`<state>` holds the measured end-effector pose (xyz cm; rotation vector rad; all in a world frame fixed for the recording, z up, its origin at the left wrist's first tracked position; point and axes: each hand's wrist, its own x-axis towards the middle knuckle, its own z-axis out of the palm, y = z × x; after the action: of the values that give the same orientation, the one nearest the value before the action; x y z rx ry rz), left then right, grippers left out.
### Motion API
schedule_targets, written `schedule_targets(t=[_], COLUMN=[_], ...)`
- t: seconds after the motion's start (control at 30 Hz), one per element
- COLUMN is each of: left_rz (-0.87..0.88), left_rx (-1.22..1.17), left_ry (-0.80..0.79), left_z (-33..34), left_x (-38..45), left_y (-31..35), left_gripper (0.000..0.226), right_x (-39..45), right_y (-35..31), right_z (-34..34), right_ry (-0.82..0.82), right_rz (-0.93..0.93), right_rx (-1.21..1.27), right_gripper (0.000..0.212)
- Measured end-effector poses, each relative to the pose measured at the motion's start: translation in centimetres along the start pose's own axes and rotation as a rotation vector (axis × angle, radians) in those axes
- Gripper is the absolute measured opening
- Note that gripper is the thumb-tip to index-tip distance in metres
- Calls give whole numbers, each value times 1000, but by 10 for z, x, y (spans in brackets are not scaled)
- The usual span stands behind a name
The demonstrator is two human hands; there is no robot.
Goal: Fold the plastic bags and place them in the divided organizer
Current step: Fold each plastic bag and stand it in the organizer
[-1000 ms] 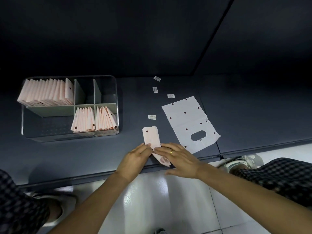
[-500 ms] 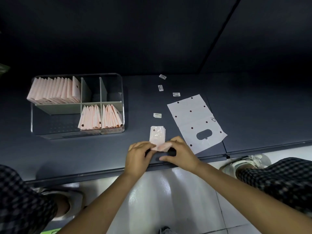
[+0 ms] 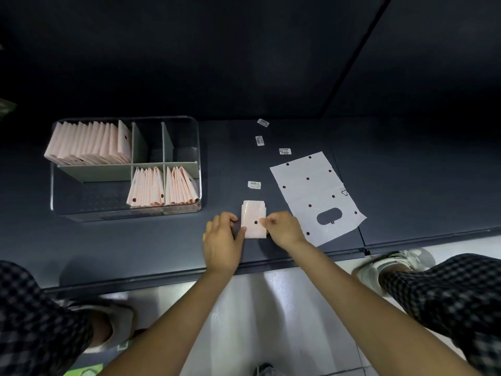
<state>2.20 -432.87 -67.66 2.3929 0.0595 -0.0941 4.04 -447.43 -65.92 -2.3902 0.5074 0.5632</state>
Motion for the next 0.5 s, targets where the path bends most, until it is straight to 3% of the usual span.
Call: schedule_targets(t=[0.1, 0.17, 0.27, 0.37, 0.43, 0.5], left_rz=[516, 713, 700, 703, 704, 693], left_rx=[218, 378, 662, 776, 790, 794], left_ry=[10, -150, -408, -494, -503, -511], left_z=[-1, 0, 0, -1, -2, -2], left_x=[-1, 3, 16, 21, 21, 20], left_y=[-6, -9, -16, -21, -20, -19], left_gripper=[34, 51, 69, 73, 73, 73], right_x=[2, 1, 2, -4, -14, -26], right_y=[-3, -3, -3, -2, 1, 4], right_z=[1, 1, -1, 0, 6, 16], right_ry=[3, 7, -16, -33, 147, 417], right_rz=[32, 41, 46, 59, 6, -200], right_rx=[16, 34, 38, 55, -95, -284], right_gripper=[46, 47, 35, 25, 17, 24])
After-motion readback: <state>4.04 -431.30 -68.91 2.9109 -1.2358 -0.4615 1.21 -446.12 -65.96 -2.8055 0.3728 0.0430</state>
